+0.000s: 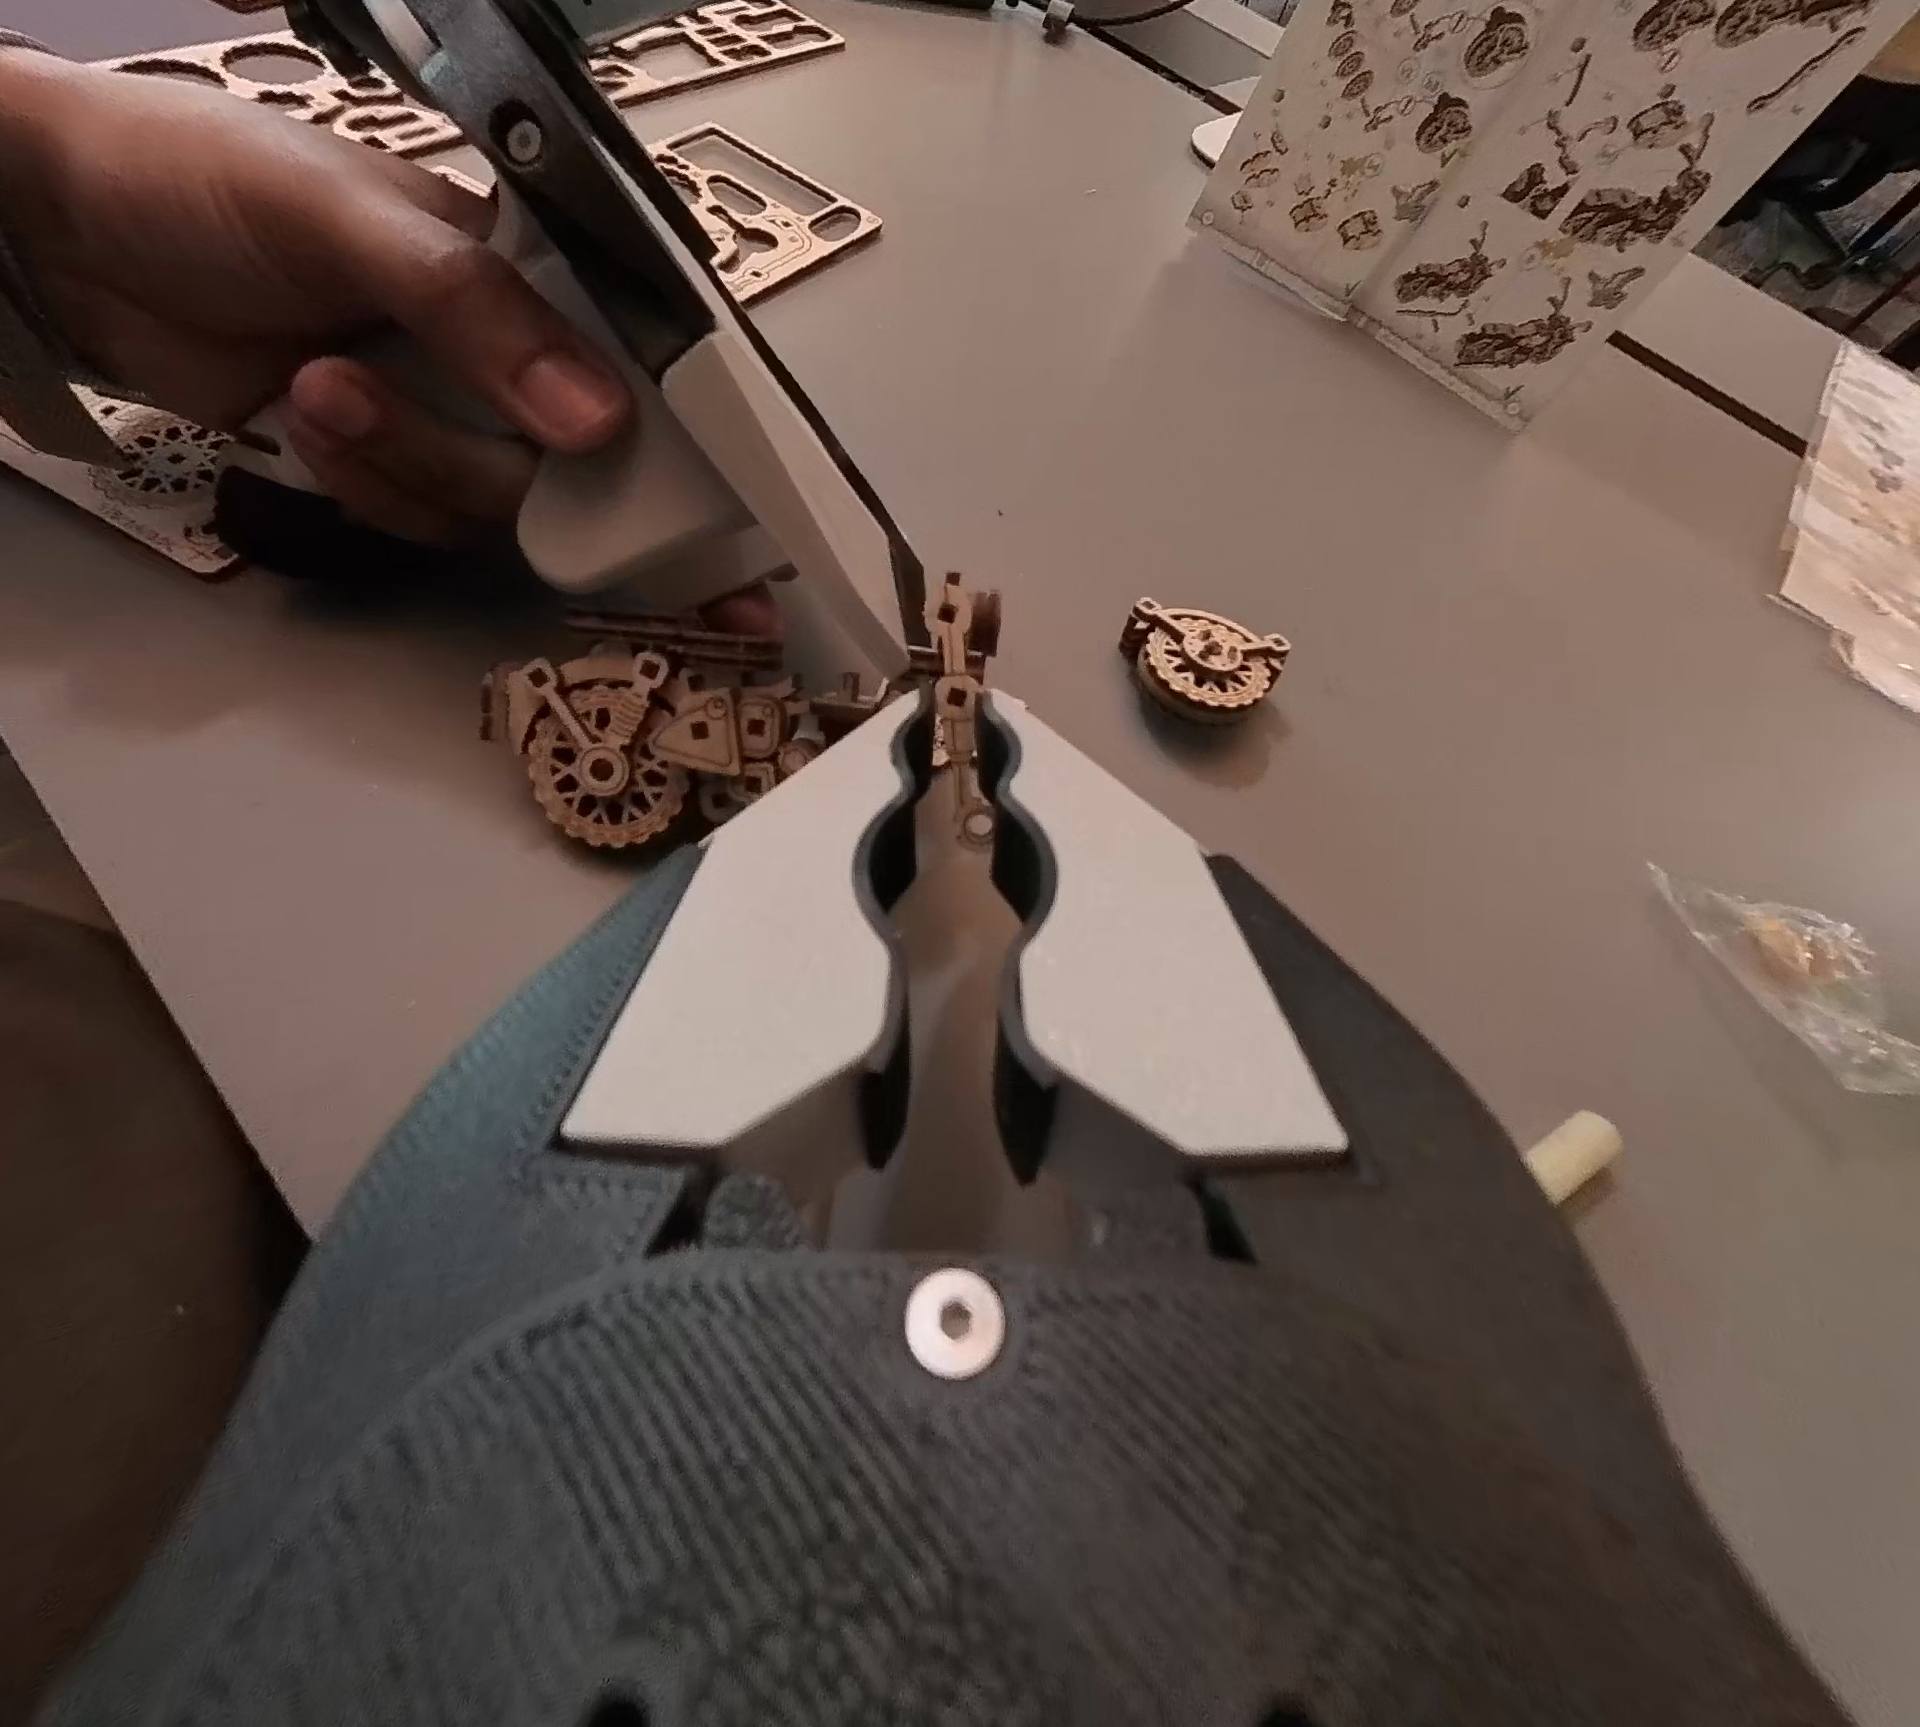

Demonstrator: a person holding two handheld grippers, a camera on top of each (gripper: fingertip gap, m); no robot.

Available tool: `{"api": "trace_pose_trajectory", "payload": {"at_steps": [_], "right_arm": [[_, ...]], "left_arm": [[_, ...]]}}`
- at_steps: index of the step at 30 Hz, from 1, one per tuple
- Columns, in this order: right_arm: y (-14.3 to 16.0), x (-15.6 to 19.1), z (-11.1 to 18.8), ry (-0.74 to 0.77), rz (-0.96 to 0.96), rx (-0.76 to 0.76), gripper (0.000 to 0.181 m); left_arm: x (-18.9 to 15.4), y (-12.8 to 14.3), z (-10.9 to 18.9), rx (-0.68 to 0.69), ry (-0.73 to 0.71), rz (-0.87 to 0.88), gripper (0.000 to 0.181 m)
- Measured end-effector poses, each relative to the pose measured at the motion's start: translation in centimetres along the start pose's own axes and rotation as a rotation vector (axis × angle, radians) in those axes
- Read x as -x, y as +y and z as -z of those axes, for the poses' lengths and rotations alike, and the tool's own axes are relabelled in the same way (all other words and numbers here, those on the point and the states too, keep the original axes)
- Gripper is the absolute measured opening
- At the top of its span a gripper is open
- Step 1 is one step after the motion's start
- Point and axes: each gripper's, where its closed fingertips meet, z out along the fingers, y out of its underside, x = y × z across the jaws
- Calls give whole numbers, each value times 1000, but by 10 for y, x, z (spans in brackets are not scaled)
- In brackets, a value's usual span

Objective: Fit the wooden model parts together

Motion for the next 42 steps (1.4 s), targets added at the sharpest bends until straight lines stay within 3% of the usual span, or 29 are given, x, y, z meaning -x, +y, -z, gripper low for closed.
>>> {"api": "trace_pose_trajectory", "payload": {"at_steps": [31, 36, 39, 42], "right_arm": [[2, -15, 5, 28, 77, -14, 0], [31, -37, 8, 33, -81, 161, 17], [39, -22, 6, -97, -257, 212, 27], [48, -10, 2, -134, -280, 263, 33]], "left_arm": [[-1, 0, 0, 0, 9, 9, 13], [0, -1, 0, -1, 11, 13, 13], [0, -1, 0, 0, 13, 16, 13], [0, -1, 0, 1, 14, 19, 12]]}}
